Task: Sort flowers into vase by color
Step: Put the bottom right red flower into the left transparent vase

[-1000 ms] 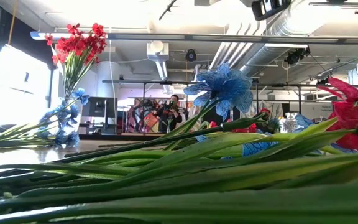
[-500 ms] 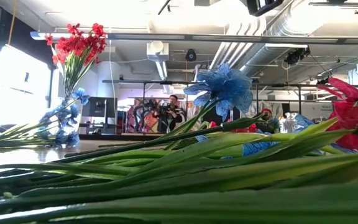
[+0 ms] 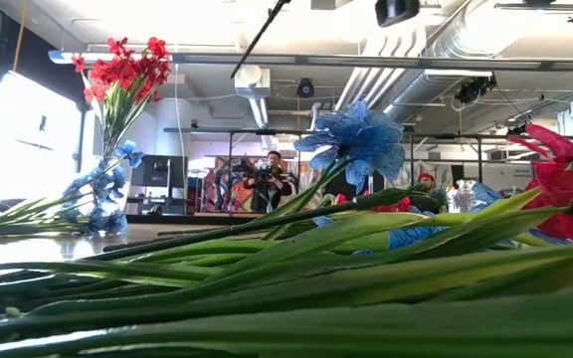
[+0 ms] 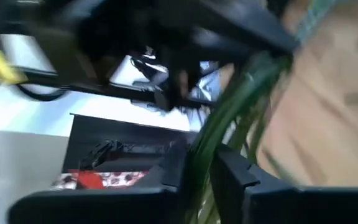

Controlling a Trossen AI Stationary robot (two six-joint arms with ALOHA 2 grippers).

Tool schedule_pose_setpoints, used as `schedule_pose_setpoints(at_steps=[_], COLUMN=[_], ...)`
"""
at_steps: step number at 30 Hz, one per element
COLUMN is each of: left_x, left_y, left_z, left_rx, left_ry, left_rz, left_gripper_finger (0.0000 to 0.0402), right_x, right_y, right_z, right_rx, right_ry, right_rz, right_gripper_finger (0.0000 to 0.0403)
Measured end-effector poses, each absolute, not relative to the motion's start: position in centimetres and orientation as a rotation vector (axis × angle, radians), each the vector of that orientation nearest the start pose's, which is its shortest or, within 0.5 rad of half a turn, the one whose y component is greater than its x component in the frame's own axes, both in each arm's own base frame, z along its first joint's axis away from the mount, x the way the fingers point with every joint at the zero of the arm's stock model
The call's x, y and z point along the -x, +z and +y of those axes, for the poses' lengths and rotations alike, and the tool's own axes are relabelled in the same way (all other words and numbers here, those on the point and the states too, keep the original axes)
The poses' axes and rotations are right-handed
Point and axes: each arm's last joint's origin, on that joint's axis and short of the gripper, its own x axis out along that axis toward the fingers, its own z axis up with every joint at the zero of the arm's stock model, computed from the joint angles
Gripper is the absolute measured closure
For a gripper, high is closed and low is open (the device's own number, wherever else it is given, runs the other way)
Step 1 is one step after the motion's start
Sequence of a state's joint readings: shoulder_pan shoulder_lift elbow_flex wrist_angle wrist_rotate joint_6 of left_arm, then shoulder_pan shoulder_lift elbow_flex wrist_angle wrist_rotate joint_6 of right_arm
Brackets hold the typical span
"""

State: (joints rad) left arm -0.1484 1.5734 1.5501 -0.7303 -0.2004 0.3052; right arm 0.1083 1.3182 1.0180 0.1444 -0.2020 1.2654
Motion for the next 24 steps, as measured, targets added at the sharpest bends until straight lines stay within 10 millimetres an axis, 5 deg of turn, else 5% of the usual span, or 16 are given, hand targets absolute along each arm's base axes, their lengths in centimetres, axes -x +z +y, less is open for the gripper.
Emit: schedule_pose_setpoints(at_steps=[9,14,24], left_x=[-33.6,-34.1,-34.0], left_y=[36.1,36.4,38.2], left_z=[-4.3,-4.4,-2.2], left_rx=[-0.370,-0.217,-0.032], left_ry=[-0.062,-0.167,-0.059], left_rz=[0.710,0.628,0.513], left_gripper_finger=[0.0401,0.0401,0.0401], right_x=[-26.5,-24.2,-18.8], right_y=[36.6,39.2,42.2], right_z=[1.5,0.4,-0.8], right_rx=[-0.950,-0.796,-0.507], right_ry=[0.175,0.151,-0.012], right_rz=[0.110,-0.072,-0.250], right_gripper_finger=[0.0276,0.0259,0.0238])
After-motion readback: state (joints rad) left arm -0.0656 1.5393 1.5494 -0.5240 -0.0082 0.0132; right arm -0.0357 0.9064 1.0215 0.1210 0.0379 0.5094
